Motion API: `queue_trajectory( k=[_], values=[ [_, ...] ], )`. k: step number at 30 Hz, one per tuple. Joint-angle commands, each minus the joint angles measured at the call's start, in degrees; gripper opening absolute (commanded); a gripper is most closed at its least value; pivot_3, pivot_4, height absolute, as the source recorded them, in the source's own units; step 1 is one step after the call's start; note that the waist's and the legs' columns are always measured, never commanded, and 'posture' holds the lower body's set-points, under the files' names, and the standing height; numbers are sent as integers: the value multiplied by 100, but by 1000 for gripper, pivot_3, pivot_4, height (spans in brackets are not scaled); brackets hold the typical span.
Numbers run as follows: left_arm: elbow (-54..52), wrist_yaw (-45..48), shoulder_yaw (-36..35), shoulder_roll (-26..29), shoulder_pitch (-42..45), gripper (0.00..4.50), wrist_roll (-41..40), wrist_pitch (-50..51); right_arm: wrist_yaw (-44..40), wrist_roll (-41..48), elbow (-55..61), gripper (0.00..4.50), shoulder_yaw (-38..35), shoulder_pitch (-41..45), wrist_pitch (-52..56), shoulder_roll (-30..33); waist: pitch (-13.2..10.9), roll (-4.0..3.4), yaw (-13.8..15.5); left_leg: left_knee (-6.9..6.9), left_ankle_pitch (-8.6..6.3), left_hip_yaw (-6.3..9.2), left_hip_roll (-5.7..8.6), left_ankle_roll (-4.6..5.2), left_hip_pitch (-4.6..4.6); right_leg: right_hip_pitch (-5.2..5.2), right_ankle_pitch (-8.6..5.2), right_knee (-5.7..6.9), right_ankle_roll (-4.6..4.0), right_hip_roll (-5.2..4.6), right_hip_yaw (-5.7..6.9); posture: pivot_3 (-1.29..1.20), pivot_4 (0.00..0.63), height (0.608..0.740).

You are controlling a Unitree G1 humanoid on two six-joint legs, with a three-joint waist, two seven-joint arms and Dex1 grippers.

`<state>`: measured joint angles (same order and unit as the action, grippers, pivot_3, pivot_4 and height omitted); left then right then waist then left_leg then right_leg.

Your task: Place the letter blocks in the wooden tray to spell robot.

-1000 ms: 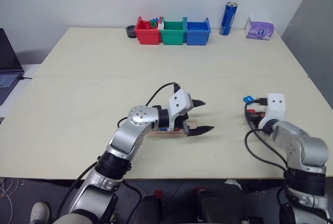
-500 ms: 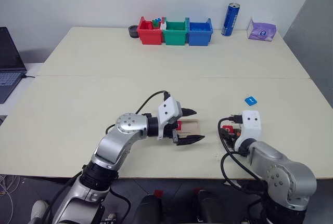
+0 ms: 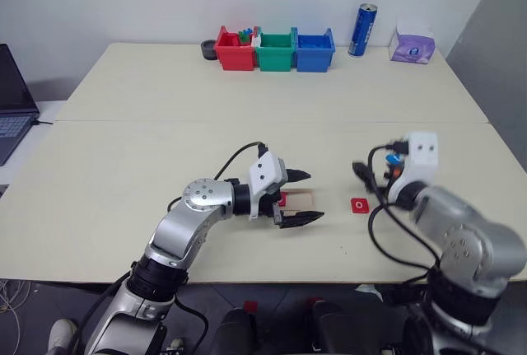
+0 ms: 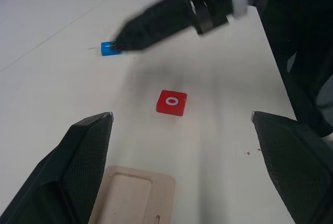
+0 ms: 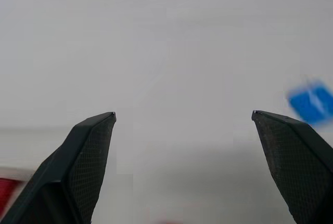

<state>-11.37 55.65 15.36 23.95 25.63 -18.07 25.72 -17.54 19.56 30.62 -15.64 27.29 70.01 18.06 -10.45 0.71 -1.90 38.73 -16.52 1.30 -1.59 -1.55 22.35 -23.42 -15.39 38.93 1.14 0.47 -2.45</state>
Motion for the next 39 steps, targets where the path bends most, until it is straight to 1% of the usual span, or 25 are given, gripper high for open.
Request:
queue_trajectory(
  k=[1, 3, 6, 9, 11, 14, 20, 28, 39],
  values=[
    [-57, 49, -165, -16, 71, 4500, -158, -129, -2172, 93, -587, 4462, 804, -403, -2262, 975, 0, 1, 11, 0, -1, 2, 0, 1, 1, 0, -1, -2, 1, 0, 4, 0, 150, 740],
    [-57, 75, -171, -19, 53, 4500, -180, -135, -3142, -39, -1005, 4462, 1173, -842, -3458, 1476, 0, 8, 32, -5, -5, 14, -2, 8, 5, 6, -6, -9, 0, 1, 8, 0, 150, 740],
    [-100, 88, -167, -15, 5, 4500, -216, -123, -4212, -72, -1861, 4462, 1428, -1317, -4730, 1856, -2, 10, 26, -3, -12, 12, -2, 21, 15, 3, -10, -12, 0, -2, 5, 0, 150, 740],
    [-111, 90, -182, 0, -35, 4500, -252, -138, -4704, -129, -2579, 4462, 1585, -1288, -5523, 1969, -6, 15, 4, 4, -12, 9, 2, 21, 11, 0, -8, -3, 0, -13, 2, 0, 150, 740],
    [-121, 101, -206, 40, -95, 4500, -254, -174, -4819, -259, -2994, 4462, 1698, -1124, -5949, 1953, -8, 18, -9, 7, -12, 7, 3, 21, -6, 6, -6, 3, 3, -13, -10, 0, 150, 740],
    [-154, 111, -239, 80, -153, 4500, -269, -176, -4915, -366, -3452, 4462, 1785, -886, -6292, 1918, -9, 19, -9, 7, -11, 7, 0, 19, -31, 18, -6, 8, 3, -5, -13, 0, 150, 740],
    [-174, 122, -200, 76, -132, 4500, -302, -158, -5182, -570, -4130, 4462, 2003, -663, -6858, 1961, -9, 19, 27, 7, -10, 8, -3, 18, -31, 21, -4, 9, -1, -2, -10, 0, 150, 740],
    [-109, 169, -192, 80, -62, 4500, -305, -173, -5467, -789, -5041, 4462, 2066, -525, -7277, 2103, -9, 19, 29, 7, -10, 9, -1, 18, -30, 21, -3, 8, -2, -14, -14, 0, 150, 740],
    [-75, 259, -154, 48, 13, 4500, -334, -167, -5607, -820, -5465, 4462, 2049, -424, -7428, 2244, -9, 19, 29, 9, -10, 11, -1, 18, -32, 24, -3, 10, -2, -14, -12, 0, 150, 740]
  ],
)
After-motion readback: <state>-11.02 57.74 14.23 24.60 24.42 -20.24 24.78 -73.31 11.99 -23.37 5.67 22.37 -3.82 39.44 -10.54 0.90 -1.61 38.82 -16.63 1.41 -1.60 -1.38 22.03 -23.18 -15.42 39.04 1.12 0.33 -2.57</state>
